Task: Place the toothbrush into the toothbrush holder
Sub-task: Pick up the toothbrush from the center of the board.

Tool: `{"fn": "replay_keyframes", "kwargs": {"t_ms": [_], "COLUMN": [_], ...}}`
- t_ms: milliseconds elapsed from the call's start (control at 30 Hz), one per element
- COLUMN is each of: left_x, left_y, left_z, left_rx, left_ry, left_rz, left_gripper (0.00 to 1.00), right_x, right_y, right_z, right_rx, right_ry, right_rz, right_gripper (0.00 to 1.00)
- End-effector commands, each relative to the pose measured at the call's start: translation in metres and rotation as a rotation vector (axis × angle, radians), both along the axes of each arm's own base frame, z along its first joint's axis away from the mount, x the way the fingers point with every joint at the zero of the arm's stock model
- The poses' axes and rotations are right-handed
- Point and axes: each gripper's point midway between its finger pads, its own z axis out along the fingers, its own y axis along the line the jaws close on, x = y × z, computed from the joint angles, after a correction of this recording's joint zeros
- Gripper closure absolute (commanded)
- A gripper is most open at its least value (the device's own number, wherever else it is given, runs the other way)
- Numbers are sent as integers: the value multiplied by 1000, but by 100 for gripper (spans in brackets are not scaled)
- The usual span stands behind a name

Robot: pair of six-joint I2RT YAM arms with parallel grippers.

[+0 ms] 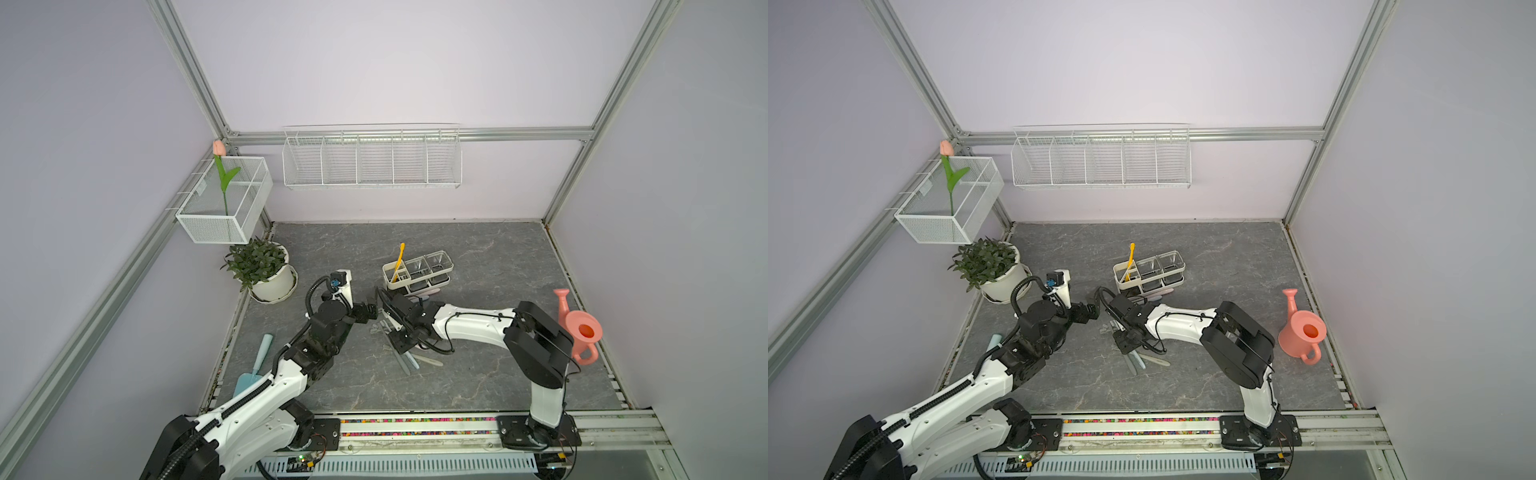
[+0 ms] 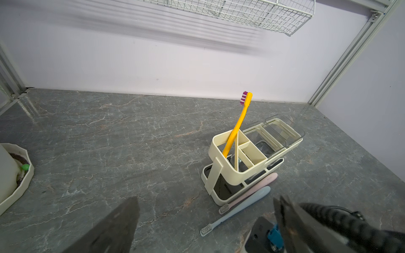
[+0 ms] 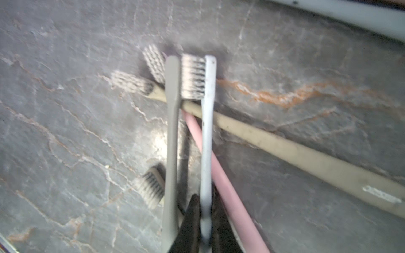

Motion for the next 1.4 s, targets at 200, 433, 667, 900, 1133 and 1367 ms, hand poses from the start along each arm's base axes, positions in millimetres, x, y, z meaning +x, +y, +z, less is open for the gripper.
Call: {"fn": "replay_keyframes", "kwargs": {"t_ms": [200,433,667,900,1133,1367], "left_x": [2,-5,-8,-8,1,4], "left_y": [1,-23,-42,-57,-59,-67], "left_z": [0,4,-1,-9,-19,-31], "left_rx": [-9,-61,-89,-131,-224,-237], "left_ry": [32,28,90,142,200,240], "left_rz": [16,-117,-221,-283,-298,-331], "left_gripper": [0,1,3,7,8,15], "right_x": [8,16,21,21,18,19], "right_y": [-13,-22,-22,-17,-7,5], "right_z": [43,59,69,82,93,89], "right_rx": [62,129,156,235,310,341], "right_ry": [-97,-157,-185,-214,-221,-210], "right_rz": [-61,-121,-135,-134,-102,-78], "right_gripper": [91,91,92,92,91,90]}}
